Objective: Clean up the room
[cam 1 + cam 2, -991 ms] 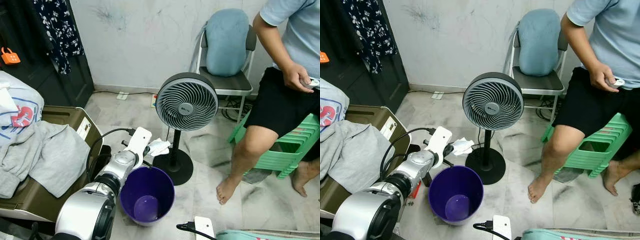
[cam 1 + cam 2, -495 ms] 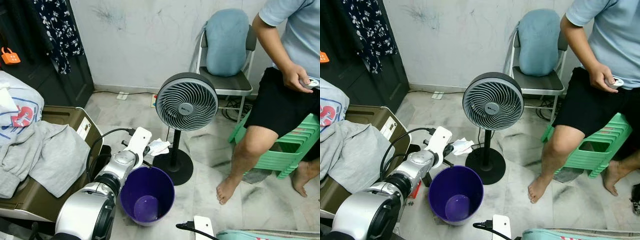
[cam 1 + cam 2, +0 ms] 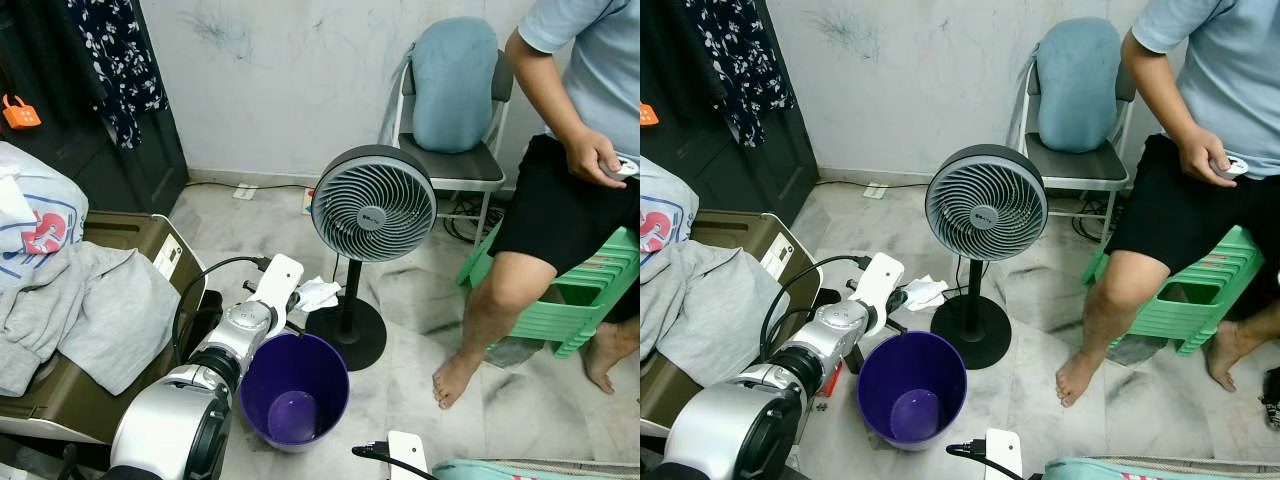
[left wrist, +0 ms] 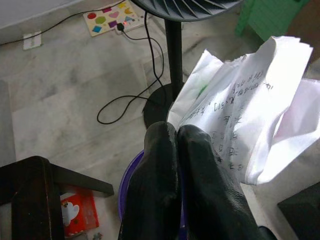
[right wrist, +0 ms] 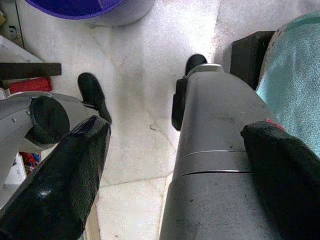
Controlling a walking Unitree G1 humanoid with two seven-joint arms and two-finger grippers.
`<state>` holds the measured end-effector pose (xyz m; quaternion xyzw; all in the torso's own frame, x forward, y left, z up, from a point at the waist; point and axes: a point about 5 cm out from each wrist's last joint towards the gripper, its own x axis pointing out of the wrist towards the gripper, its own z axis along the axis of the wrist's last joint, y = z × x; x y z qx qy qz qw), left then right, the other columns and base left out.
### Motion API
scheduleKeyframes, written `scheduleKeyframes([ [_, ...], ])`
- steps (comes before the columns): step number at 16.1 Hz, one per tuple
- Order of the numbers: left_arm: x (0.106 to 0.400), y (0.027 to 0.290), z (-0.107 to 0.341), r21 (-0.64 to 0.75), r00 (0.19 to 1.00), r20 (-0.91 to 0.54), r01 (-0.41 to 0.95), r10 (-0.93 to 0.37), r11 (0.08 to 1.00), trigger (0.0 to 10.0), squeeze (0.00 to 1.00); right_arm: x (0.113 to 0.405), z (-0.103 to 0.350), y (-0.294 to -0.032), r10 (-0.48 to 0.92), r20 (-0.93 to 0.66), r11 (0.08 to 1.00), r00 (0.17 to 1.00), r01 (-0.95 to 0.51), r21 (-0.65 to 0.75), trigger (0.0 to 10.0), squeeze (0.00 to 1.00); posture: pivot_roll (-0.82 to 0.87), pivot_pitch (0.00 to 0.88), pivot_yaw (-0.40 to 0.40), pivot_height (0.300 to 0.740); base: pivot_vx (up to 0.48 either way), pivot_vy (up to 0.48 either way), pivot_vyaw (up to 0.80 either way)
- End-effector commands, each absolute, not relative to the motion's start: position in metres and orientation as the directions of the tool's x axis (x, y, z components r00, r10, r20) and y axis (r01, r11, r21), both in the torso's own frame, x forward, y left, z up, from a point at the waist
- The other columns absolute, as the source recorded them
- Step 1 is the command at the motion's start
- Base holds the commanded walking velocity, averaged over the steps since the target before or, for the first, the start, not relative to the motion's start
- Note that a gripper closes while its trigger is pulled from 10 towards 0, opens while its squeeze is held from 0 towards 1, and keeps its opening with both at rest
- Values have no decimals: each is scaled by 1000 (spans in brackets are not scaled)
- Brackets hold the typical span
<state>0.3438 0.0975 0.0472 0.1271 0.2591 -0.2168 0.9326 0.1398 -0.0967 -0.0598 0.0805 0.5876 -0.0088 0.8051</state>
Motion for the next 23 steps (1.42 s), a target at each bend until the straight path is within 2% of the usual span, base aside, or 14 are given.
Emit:
scheduleKeyframes([
  [1, 340, 107, 40, 157, 759, -570, 478, -315, 864, 10000, 1000, 181, 48, -35, 317, -599, 860, 736, 44, 508, 10000, 0, -238, 139, 249, 740, 0, 0, 0],
  [5, 340, 107, 40, 157, 759, -570, 478, -315, 864, 10000, 1000, 181, 48, -35, 317, -599, 860, 736, 44, 508, 10000, 0, -238, 139, 249, 740, 0, 0, 0],
  [6, 344, 99, 47, 129, 774, -537, 469, -336, 874, 10000, 0, 228, 67, -66, 186, -387, 936, 903, -44, 349, 10000, 0, -297, 0, 0, 740, 0, 0, 0],
  [7, 346, 90, 51, 69, 786, -504, 451, -359, 890, 10000, 835, 262, 89, -80, 180, -192, 955, 965, -124, 268, 10000, 0, -276, 0, 0, 740, 0, 0, 0],
  [8, 347, 83, 55, 0, 802, -468, 420, -371, 907, 10000, 816, 292, 125, -89, 197, 30, 956, 980, -199, 216, 10000, 0, -272, 0, 0, 740, 0, 0, 0],
  [12, 343, 83, 50, -6, 799, -478, 412, -364, 911, 10000, 780, 298, 151, -92, 183, 107, 957, 977, -202, 209, 10000, 0, -283, 0, 0, 740, 0, 0, 0],
  [15, 342, 81, 48, 1, 800, -482, 409, -358, 912, 10000, 667, 296, 138, -94, 189, 60, 964, 980, -197, 178, 10000, 0, -286, 0, 0, 740, 0, 0, 0],
  [16, 342, 80, 48, -4, 800, -479, 410, -361, 912, 10000, 333, 293, 125, -95, 198, 7, 968, 980, -197, 155, 10000, 0, -285, 0, 0, 740, 0, 0, 0],
  [18, 342, 79, 49, -2, 803, -474, 410, -362, 912, 10000, 329, 291, 119, -97, 184, -8, 974, 983, -181, 137, 10000, 0, -283, 0, 0, 740, 0, 0, 0],
  [19, 343, 79, 50, -4, 808, -464, 408, -363, 913, 10000, 0, 290, 122, -98, 177, 21, 973, 984, -178, 147, 10000, 0, -283, 0, 0, 740, 0, 0, 0],
  [22, 347, 79, 57, -40, 830, -412, 395, -375, 918, 10000, 0, 292, 122, -101, 178, 32, 973, 984, -180, 146, 10000, 0, -275, 0, 0, 740, 0, 0, 0],
  [23, 347, 79, 58, -47, 832, -406, 394, -378, 918, 10000, 0, 293, 121, -101, 183, 32, 972, 983, -186, 147, 10000, 0, -275, 0, 177, 740, 0, 0, 0],
])
